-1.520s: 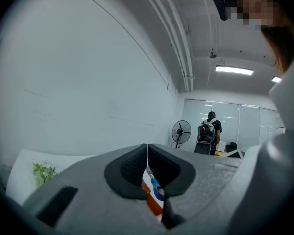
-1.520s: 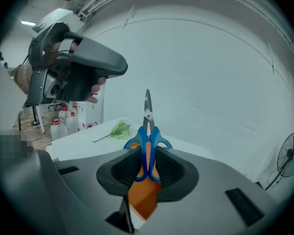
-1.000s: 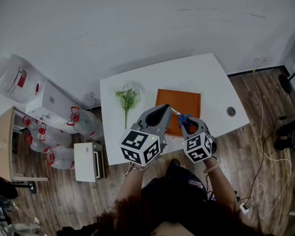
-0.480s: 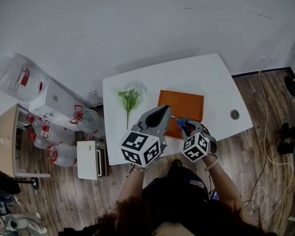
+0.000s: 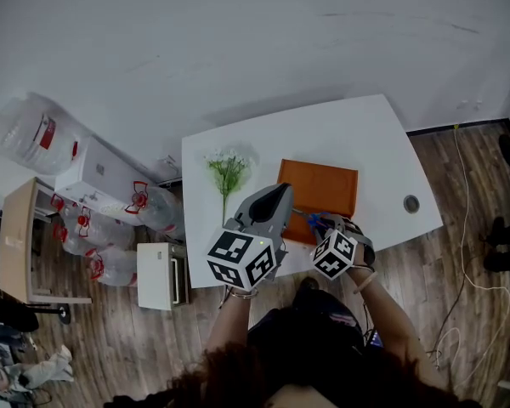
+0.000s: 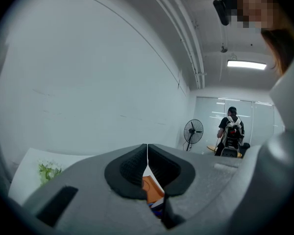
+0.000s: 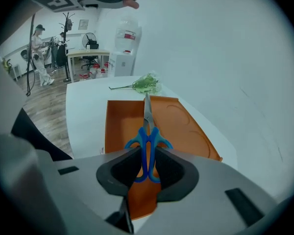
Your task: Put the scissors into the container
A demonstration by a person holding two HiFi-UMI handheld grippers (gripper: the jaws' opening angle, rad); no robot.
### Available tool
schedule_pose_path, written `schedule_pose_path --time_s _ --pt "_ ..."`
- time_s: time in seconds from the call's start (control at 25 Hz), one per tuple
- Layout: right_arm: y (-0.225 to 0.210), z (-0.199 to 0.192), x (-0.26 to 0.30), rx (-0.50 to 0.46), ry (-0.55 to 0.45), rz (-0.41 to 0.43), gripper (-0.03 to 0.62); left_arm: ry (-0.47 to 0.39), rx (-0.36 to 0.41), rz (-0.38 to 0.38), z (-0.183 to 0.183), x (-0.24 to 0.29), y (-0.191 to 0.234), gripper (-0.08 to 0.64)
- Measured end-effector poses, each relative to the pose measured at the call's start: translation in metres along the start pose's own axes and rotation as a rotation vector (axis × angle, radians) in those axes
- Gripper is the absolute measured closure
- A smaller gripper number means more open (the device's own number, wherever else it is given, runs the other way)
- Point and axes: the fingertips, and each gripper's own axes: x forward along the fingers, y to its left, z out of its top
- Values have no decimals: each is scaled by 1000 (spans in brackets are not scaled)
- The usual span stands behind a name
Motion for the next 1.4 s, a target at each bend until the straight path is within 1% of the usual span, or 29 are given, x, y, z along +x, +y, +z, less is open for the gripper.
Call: schedule_pose_path --time_s 0.36,0.76,1.08,1.4 --pt "9 -12 21 -37 76 55 512 9 -20 38 -4 0 15 541" --pt "16 -16 40 -65 140 107 512 25 -31 55 -9 2 25 541" --pt "19 -24 50 -104 207 121 512 33 -41 57 -13 5 28 541" --pt "19 -26 55 -104 235 141 511 33 -44 59 -13 4 30 541"
